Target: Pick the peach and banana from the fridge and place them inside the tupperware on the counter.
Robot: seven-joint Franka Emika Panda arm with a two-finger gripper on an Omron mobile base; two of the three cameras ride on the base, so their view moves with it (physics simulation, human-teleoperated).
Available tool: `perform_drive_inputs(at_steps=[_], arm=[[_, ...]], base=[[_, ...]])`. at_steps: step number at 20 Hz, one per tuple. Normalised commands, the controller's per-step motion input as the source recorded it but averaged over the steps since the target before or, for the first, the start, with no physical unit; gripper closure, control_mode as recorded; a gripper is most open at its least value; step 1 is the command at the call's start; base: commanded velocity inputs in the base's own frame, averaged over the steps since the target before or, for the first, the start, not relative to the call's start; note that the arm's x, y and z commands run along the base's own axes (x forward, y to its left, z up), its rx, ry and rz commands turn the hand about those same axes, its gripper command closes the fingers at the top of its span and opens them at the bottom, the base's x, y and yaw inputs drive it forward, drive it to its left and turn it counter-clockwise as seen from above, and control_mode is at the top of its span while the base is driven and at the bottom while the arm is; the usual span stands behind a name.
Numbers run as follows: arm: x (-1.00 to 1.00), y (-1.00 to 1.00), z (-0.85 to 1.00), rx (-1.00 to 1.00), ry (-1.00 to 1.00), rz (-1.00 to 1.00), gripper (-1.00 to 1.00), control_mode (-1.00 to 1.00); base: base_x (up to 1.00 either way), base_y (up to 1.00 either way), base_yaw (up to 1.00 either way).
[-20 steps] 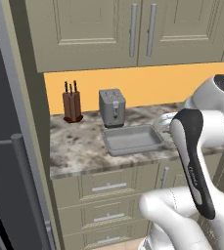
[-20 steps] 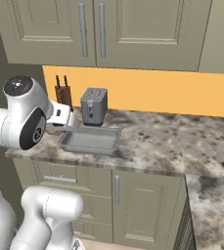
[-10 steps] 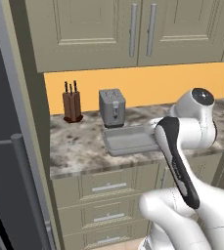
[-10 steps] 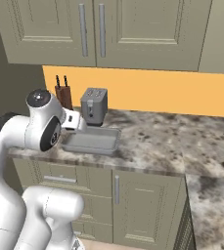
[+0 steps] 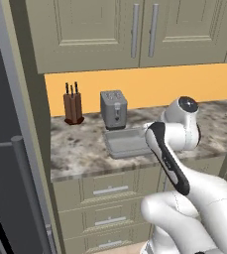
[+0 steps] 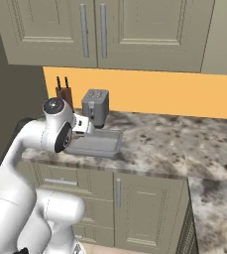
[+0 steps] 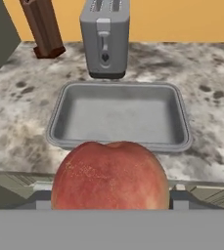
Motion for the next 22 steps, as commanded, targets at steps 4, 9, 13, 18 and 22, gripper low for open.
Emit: perform_drive_inputs(at_steps=[4,9,13,18,22], arm=[[0.51,0.01,-0.35,0.0,0.04,0.0,1.0,-1.0],[0.53,0.04,-0.37,0.0,0.04,0.0,1.0,-1.0],[0.51,0.07,-0.43,0.0,0.02,0.0,1.0,-1.0],[0.47,0.04,-0.47,0.0,0.02,0.0,1.0,-1.0],[0.51,0.0,-0.41,0.0,0.02,0.0,1.0,-1.0]], base=[[0.0,0.0,0.0],[0.0,0.0,0.0],[0.0,0.0,0.0],[0.0,0.0,0.0],[0.0,0.0,0.0]])
